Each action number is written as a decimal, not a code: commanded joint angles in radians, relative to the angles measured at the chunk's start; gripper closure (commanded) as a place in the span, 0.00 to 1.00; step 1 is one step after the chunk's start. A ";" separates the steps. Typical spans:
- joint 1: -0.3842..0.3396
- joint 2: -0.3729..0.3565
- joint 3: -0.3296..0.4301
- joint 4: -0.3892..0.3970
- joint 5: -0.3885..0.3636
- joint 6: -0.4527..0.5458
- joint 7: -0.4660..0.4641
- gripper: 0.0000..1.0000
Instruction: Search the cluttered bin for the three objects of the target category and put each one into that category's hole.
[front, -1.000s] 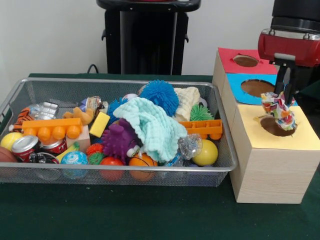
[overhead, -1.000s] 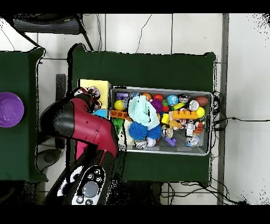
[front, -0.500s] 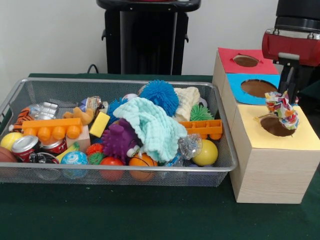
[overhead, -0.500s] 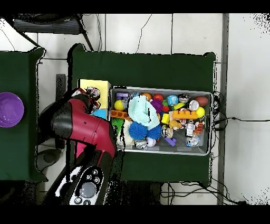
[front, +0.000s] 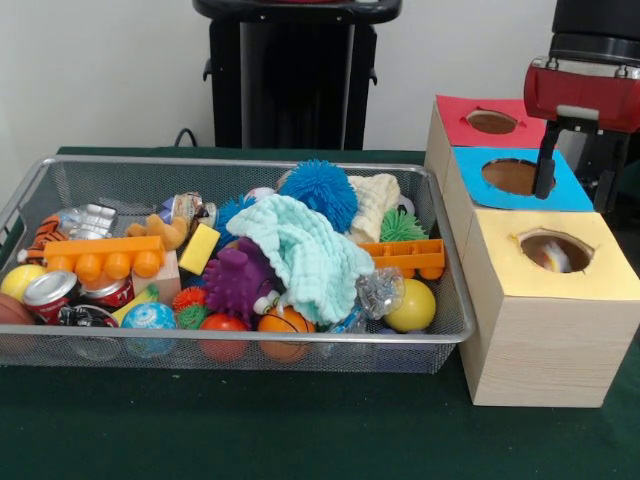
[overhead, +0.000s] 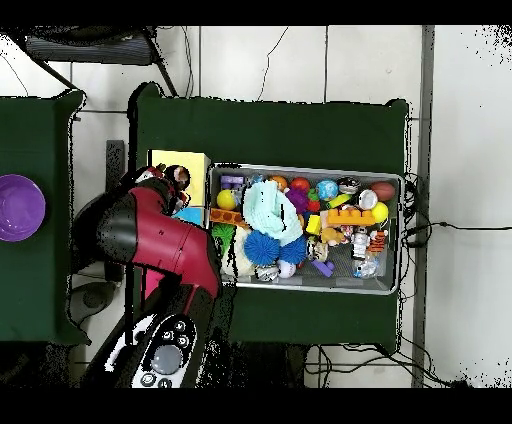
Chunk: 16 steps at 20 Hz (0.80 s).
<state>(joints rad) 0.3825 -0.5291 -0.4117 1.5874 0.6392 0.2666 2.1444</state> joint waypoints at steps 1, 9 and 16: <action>-0.028 0.032 0.055 0.069 0.030 0.114 0.256 0.00; -0.020 0.016 0.031 0.067 0.024 0.141 0.260 0.00; -0.115 -0.014 0.026 0.046 -0.048 0.154 0.116 0.00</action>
<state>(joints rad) 0.3526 -0.5386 -0.4195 1.5873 0.6333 0.2843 2.1444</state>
